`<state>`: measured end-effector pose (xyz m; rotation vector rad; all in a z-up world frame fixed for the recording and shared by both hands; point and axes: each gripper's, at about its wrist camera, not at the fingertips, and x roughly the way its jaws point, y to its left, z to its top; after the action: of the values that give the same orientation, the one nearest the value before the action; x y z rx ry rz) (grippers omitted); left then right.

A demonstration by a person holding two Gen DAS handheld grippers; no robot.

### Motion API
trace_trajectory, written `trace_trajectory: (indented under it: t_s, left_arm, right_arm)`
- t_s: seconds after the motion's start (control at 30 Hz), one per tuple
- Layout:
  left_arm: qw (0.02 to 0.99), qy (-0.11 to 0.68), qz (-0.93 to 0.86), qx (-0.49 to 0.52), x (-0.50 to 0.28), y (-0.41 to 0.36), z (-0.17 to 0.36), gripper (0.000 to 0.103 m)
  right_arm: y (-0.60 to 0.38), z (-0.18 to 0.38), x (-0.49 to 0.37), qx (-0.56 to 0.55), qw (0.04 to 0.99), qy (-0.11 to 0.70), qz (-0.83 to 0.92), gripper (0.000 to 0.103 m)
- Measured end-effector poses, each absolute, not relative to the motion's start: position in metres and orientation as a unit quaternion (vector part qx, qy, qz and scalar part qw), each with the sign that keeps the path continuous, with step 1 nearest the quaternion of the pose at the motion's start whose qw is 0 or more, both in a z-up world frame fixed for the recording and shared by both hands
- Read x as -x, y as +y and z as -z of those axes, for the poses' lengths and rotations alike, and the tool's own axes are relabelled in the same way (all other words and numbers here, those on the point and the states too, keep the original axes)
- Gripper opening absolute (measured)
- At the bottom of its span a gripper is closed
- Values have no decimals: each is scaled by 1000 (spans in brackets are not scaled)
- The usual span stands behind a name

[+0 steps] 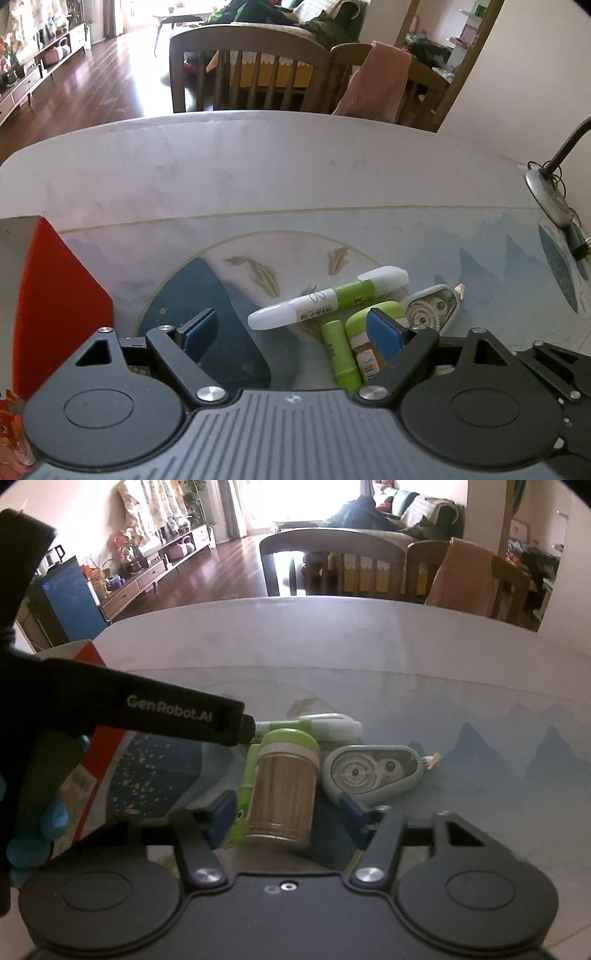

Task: Organize rigid objects
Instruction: 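Reach the left tool toward the green marker while the right tool reaches the wooden jar, then grasp the white-and-green marker with the left tool while the right tool grasps the wooden jar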

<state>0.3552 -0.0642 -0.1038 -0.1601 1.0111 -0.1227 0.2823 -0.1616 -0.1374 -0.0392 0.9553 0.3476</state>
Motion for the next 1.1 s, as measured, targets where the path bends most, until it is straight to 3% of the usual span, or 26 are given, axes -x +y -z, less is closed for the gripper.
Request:
trace_trajectory:
  t_s: [0.3,0.83,1.03,1.1]
  left_arm:
    - [866,494,60,38,-369,-75,117,88]
    - [862,499,84,-37,-395,-87,136,85]
    - [859,498,105,-60,-399,-93,141,75]
    - [859,493,117,-66,-402,-97,140,66]
  right_arm:
    - [-158,146,-292,14,868,467,-170,46]
    - [-160,149,-293,14,864,467,-185,44]
    - [-171,150,-289,-2,860,472,-195,43]
    - [-172,151,-286,-2,858,473,-200,43]
